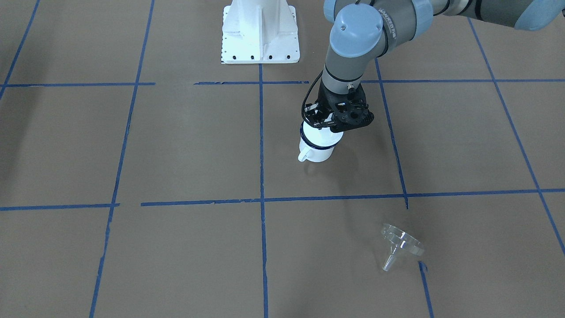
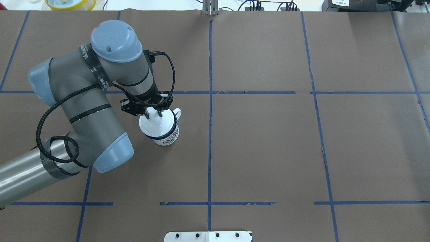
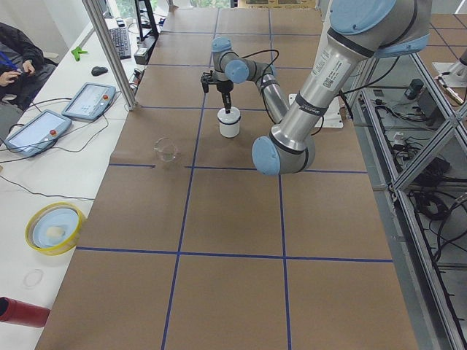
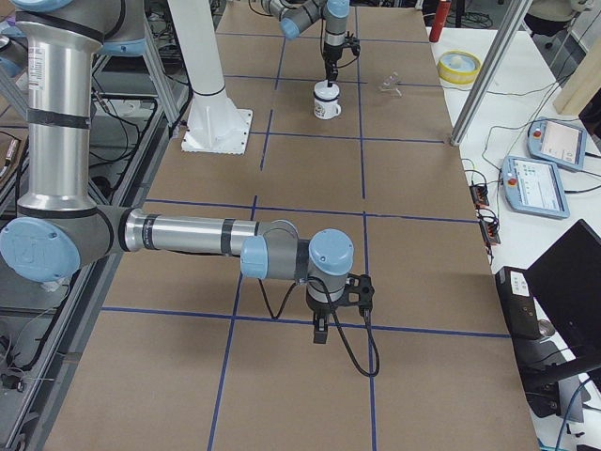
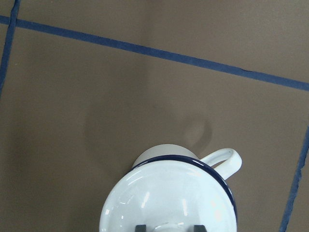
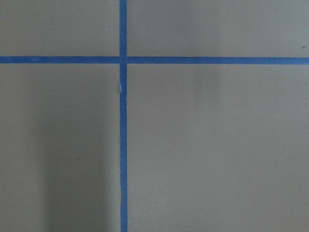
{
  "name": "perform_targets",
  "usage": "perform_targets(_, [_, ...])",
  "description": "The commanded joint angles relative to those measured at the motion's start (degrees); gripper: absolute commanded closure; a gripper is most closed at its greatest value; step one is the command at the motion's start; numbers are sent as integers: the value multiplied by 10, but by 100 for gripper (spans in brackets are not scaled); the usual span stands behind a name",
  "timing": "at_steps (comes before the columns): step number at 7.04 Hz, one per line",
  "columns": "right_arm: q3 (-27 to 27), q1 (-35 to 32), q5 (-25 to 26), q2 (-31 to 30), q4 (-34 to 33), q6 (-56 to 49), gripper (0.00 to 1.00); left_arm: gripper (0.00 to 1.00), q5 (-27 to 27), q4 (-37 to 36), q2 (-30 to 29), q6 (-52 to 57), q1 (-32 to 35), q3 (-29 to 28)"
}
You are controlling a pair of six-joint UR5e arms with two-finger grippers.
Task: Remove funnel from cup
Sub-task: 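Lower the lid onto the mug opening and release it with the left gripper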
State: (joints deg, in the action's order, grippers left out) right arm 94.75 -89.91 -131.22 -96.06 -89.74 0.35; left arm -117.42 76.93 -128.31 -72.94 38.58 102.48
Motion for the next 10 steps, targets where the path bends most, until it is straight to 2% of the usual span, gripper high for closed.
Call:
perform_targets(1, [0, 0, 0, 0, 0, 0, 0, 100, 0, 4, 0, 0, -1, -3])
perform_targets(4, [0, 0, 0, 0, 0, 0, 0, 100, 0, 4, 0, 0, -5, -4])
perform_targets(5, [0, 0, 0, 0, 0, 0, 0, 95, 0, 4, 0, 0, -5, -2])
perform_targets(6, [0, 0, 0, 0, 0, 0, 0, 39, 0, 5, 0, -20, -5, -1])
perform_targets(7, [0, 0, 0, 0, 0, 0, 0, 0, 6, 28, 8, -50, -6, -2])
perform_targets(9, [0, 0, 0, 0, 0, 0, 0, 0, 9, 44, 18, -50, -6, 10])
perform_targets(10, [0, 0, 0, 0, 0, 0, 0, 0, 9, 44, 43, -14, -3, 51])
